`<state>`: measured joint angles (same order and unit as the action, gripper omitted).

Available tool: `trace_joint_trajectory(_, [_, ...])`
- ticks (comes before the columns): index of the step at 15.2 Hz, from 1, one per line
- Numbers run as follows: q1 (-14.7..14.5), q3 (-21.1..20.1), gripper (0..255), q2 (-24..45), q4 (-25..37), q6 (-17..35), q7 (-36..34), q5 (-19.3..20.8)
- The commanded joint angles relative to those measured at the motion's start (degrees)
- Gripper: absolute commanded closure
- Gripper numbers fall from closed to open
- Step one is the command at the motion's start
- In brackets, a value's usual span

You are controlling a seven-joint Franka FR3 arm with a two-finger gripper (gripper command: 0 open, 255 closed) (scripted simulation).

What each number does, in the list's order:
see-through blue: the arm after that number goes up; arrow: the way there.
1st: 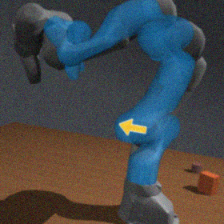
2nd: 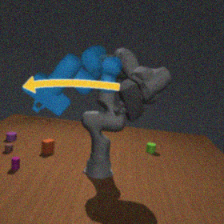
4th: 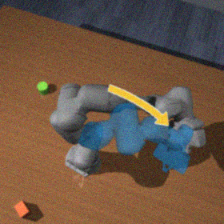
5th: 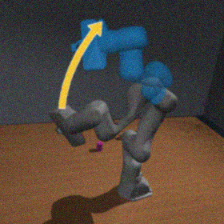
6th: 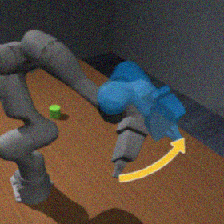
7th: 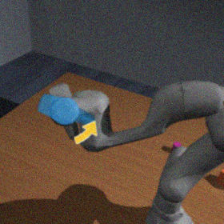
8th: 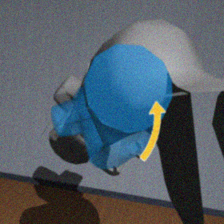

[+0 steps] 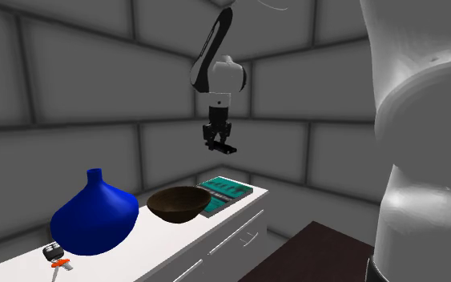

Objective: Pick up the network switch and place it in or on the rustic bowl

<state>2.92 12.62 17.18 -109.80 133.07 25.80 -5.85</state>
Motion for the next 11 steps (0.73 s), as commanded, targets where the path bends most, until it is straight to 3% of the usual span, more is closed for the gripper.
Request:
trace_joint_trajectory(1, [-1.56, -0.28, 255, -2.19, -3.09, 1.02, -2.24, 0.92])
trace_joint_trajectory(11, [-9.71, -3.91, 255, -13.82, -17.36, 3.99, -17.13, 6.46])
